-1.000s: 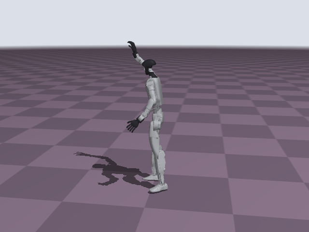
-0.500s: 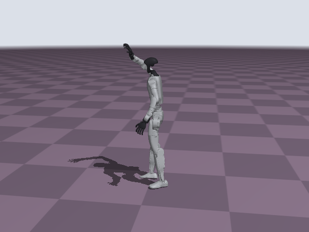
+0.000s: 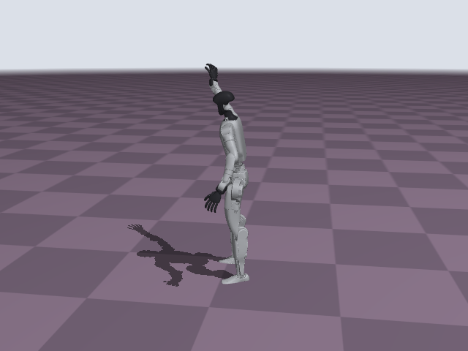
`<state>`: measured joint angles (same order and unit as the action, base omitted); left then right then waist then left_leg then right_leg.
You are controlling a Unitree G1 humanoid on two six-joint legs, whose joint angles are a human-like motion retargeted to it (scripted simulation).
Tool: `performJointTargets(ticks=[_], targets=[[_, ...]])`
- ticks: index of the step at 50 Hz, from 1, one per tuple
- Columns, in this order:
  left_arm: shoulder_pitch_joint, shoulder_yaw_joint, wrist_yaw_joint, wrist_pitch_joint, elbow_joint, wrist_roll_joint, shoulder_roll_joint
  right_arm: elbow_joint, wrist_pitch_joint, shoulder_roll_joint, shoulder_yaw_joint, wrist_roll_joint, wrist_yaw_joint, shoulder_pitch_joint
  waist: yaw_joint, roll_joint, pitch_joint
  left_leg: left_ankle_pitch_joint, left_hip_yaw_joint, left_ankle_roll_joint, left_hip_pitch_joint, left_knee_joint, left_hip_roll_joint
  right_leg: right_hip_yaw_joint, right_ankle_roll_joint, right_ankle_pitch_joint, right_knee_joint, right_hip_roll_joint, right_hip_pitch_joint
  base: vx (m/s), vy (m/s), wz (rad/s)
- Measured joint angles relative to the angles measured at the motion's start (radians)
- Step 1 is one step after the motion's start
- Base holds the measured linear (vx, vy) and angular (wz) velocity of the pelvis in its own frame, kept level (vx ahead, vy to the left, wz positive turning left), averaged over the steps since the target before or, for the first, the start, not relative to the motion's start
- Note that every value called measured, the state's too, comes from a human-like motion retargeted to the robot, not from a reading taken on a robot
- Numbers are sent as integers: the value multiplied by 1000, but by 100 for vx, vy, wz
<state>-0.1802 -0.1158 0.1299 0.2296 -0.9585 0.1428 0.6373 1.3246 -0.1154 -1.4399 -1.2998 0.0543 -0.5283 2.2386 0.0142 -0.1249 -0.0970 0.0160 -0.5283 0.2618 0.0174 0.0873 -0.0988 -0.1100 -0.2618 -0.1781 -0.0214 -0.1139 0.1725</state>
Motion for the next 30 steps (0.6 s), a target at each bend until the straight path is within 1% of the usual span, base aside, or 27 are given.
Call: performJointTargets(ticks=[2, 5, 9, 12, 15, 18, 20, 22, 25, 30], targets=[[-12, 13, 9, -10, -24, 1, -12, -49, 6, 12, 15, -12, -29, -13, 21, 3, 3, -3, -20, 0, -1, 0, -8, -3, 0, 11, 4, -10, -2, -1, -10, -57], [-21, 18, 14, -31, -63, -7, -26, -200, 12, 62, 40, 2, -85, -45, 54, 4, 6, -3, -59, 0, 5, -6, -21, 1, 0, 23, 4, -16, -8, 0, -16, -70], [-17, 9, -11, -55, -92, -32, -29, -468, 6, 184, 56, 102, -132, -66, 92, -6, 8, 6, -112, 0, 16, -31, -37, 0, 0, 25, -10, -20, -18, 2, -21, -71], [3, 3, -23, -59, -83, -28, -31, -661, 11, 303, 34, 171, -124, -47, 110, -11, 8, 7, -141, 0, 24, -44, -47, -7, 0, 16, -24, -21, -24, 4, -24, -46], [35, -1, -12, -54, -48, 14, -45, -815, 22, 428, -16, 204, -96, -10, 115, -2, 5, 0, -151, 0, 34, -44, -58, -11, 0, 12, -30, -17, -30, 8, -24, -13], [72, -16, 7, -46, 9, 66, -72, -913, 27, 526, -67, 236, -71, 19, 108, 22, 2, -7, -145, 0, 48, -39, -74, -17, 0, 25, -21, -7, -39, 12, -22, 14], [95, -33, 14, -41, 57, 90, -89, -951, 27, 560, -86, 253, -65, 20, 103, 41, 0, -10, -136, 0, 59, -36, -89, -25, 0, 41, -9, 1, -49, 15, -22, 25], [115, -55, 16, -39, 108, 99, -102, -966, 24, 555, -91, 254, -69, 2, 97, 57, 0, -11, -124, -1, 70, -36, -107, -36, 0, 59, 4, 10, -60, 15, -22, 28], [137, -87, 16, -38, 179, 91, -111, -959, 25, 486, -88, 231, -75, -44, 91, 73, 1, -11, -105, -1, 86, -36, -137, -55, 0, 85, 27, 27, -75, 13, -23, 29], [148, -130, 31, -25, 246, 55, -112, -849, 57, 266, -68, 171, -75, -146, 73, 73, 9, -27, -78, -11, 85, -32, -169, -94, 0, 112, 68, 51, -72, 6, -23, 33]])
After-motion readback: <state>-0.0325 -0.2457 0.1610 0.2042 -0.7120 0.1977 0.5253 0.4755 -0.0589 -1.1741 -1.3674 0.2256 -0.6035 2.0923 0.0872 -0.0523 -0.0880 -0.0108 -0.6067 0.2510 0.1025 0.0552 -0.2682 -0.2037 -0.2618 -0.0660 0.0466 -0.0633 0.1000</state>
